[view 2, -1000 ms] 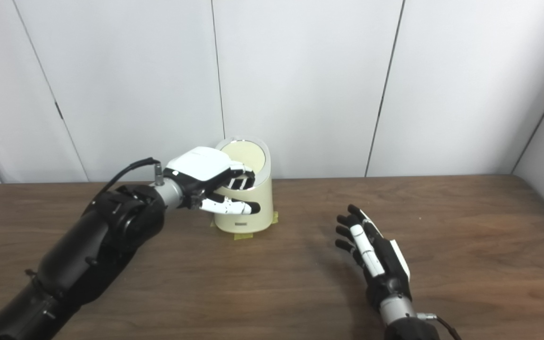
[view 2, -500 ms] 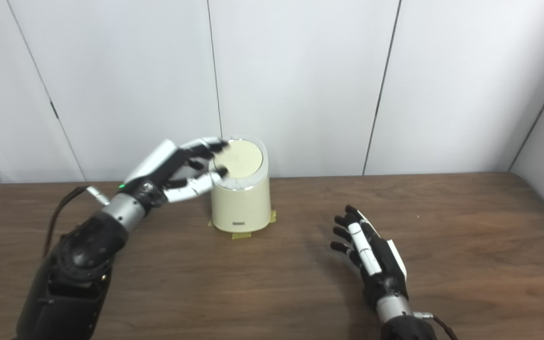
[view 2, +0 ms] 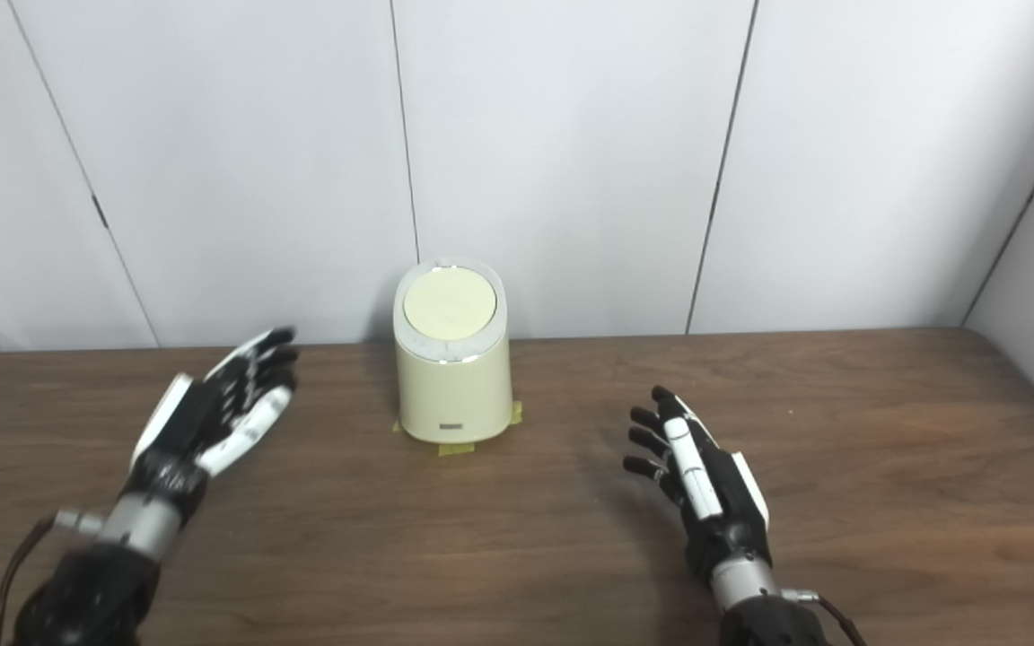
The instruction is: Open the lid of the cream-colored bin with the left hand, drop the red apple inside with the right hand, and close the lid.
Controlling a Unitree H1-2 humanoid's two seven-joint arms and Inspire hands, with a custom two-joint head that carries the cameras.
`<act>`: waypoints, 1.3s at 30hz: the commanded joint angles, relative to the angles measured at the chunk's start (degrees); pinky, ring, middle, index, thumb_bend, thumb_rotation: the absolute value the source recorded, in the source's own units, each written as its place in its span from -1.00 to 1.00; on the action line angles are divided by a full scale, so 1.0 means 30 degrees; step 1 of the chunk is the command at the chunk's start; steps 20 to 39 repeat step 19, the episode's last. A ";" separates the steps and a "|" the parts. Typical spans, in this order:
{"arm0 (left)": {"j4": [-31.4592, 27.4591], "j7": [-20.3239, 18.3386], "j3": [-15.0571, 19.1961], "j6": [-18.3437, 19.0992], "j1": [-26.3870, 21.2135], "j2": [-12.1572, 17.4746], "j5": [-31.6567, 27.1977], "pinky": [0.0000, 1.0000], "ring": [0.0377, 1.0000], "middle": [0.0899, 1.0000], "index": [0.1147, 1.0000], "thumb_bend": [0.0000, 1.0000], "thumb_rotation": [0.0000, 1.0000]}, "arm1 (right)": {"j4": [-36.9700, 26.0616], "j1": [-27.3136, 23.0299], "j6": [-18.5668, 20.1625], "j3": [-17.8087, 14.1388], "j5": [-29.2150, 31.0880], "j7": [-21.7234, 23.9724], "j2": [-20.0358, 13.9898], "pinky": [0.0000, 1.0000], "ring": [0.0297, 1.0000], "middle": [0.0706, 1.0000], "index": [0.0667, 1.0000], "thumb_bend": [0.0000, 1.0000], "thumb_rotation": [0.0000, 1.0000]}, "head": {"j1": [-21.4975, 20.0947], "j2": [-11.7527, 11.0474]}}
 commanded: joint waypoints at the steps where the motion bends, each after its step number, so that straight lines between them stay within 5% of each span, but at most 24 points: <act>1: -0.0408 0.0487 0.0074 -0.0738 -0.0108 -0.0206 -0.0836 0.70 0.72 0.73 0.80 -0.50 0.25 | -0.0650 -0.0726 -0.0526 -0.0068 0.0214 0.0132 -0.0036 0.45 0.65 0.61 0.77 -0.01 0.66 | -0.0029 0.0008; 9: 0.0699 0.1819 0.0347 -0.2643 0.1840 -0.1065 -0.2379 0.68 0.67 0.69 0.73 -0.53 -0.09 | -0.0558 -0.0710 -0.0666 -0.0077 0.0338 0.0196 -0.0066 0.47 0.65 0.63 0.77 -0.01 0.71 | -0.0034 0.0029; 19: 0.3279 0.2777 0.0470 -0.5487 0.2793 -0.1218 -0.3154 0.70 0.70 0.70 0.74 -0.44 0.09 | -0.0627 -0.0515 -0.0665 0.0049 0.0187 0.0341 -0.0373 0.52 0.67 0.65 0.77 0.00 0.74 | -0.0086 0.0274; 39: 0.3279 0.2777 0.0470 -0.5487 0.2793 -0.1218 -0.3154 0.70 0.70 0.70 0.74 -0.44 0.09 | -0.0627 -0.0515 -0.0665 0.0049 0.0187 0.0341 -0.0373 0.52 0.67 0.65 0.77 0.00 0.74 | -0.0086 0.0274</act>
